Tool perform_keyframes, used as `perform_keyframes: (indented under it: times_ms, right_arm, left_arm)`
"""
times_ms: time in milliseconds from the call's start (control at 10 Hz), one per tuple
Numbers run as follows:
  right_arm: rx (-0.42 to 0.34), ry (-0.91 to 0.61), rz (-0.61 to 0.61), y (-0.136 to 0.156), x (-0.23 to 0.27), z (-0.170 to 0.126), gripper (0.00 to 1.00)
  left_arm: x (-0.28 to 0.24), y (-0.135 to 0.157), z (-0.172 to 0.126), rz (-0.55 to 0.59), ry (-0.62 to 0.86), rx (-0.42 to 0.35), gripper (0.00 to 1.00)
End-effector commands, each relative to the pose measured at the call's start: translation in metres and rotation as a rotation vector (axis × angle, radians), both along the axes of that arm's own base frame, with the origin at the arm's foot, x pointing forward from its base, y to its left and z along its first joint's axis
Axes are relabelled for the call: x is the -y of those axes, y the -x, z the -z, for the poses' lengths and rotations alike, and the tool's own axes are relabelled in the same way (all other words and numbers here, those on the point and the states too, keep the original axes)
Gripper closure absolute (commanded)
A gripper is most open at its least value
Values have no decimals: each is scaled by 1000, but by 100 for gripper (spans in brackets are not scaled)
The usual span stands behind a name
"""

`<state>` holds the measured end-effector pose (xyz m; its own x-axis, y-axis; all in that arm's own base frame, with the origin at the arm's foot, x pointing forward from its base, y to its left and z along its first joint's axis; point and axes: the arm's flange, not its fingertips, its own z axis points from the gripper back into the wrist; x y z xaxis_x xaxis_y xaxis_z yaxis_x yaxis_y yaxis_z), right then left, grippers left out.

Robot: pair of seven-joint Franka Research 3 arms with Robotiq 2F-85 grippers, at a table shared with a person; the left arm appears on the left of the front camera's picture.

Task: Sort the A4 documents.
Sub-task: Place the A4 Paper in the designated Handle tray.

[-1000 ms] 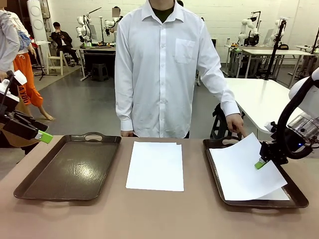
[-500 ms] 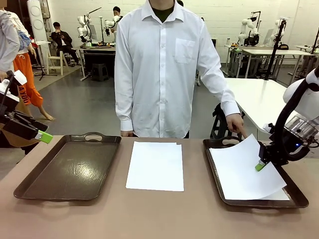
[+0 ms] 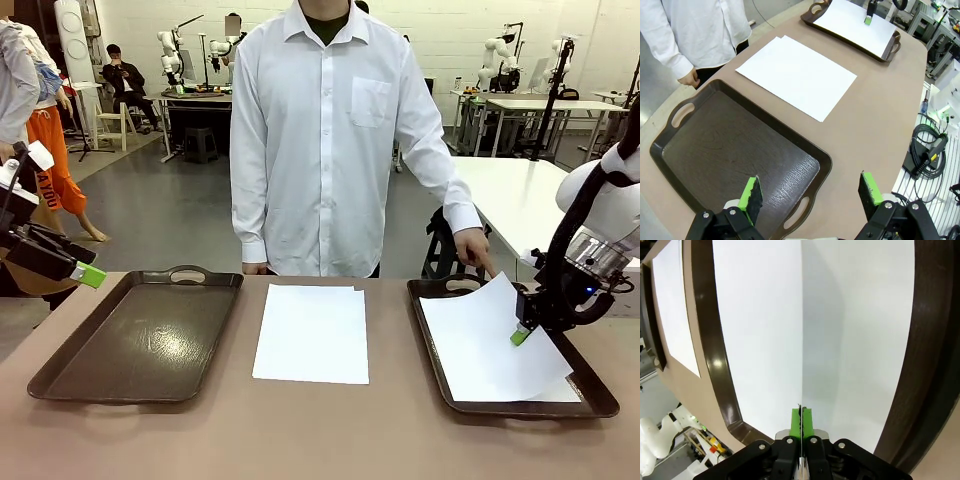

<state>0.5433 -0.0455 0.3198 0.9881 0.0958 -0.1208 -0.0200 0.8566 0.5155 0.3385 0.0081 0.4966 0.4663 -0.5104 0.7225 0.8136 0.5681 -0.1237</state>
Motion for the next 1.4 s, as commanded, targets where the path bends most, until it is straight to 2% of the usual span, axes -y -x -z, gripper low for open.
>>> perform_keyframes:
  times_ms: [0, 300, 600, 700, 800, 900, 1000, 1200, 1300]
  right_arm:
    - [-18, 43, 12, -8, -5, 1, 93]
    - [-12, 70, 24, -6, -3, 0, 62]
    - [14, 186, 121, 0, 2, -8, 36]
    - [18, 219, 153, 2, 5, -10, 24]
    - [22, 248, 183, 5, 8, -13, 17]
    - [33, 250, 202, 7, 10, -16, 5]
    - [36, 250, 209, 9, 10, -16, 0]
    - [44, 240, 247, 10, 1, -12, 0]
    - [37, 218, 194, 2, 15, -17, 0]
  left_arm:
    - [-2, -1, 1, 13, 13, 14, 0]
    - [-2, -1, 1, 13, 13, 14, 0]
    - [-2, -1, 1, 13, 13, 14, 0]
    - [-2, -1, 1, 13, 13, 14, 0]
    - [-2, -1, 1, 13, 13, 14, 0]
    - [-2, -1, 1, 13, 13, 14, 0]
    - [-2, -1, 1, 13, 13, 14, 0]
    - [-2, -1, 1, 13, 13, 14, 0]
    - [-2, -1, 1, 13, 13, 14, 0]
